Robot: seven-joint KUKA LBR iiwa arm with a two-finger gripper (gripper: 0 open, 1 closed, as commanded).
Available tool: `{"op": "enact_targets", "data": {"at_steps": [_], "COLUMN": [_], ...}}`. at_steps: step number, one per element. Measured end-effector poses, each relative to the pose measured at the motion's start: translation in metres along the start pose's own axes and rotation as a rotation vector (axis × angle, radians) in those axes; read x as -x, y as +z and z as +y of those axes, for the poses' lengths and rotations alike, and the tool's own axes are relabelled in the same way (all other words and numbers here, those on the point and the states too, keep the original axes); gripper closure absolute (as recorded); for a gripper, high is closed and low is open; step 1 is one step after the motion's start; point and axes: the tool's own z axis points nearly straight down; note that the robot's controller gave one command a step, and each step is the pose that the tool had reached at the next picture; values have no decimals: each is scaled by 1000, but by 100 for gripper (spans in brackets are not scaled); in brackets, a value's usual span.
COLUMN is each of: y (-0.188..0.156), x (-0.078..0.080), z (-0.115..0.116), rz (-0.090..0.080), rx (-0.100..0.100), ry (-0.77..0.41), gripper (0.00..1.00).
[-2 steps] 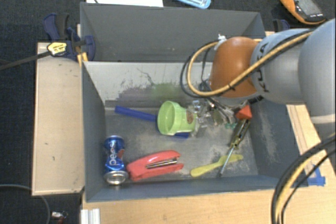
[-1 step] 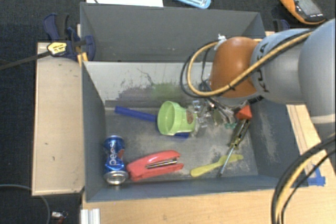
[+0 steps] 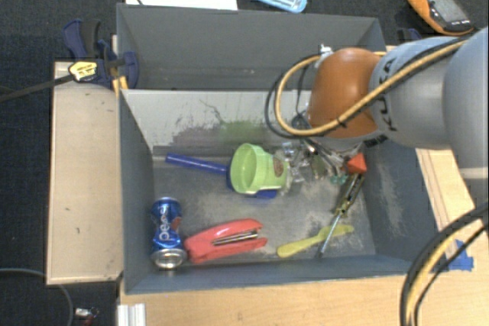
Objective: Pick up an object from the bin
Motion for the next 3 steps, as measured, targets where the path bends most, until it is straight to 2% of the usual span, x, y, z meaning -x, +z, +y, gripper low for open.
{"op": "enact_targets", "data": {"at_steps": [3], "y": [-47], "x": [2], "z": [0], "rz": [-8], "rx": [-1], "ry": [-4], "gripper": [100]}}
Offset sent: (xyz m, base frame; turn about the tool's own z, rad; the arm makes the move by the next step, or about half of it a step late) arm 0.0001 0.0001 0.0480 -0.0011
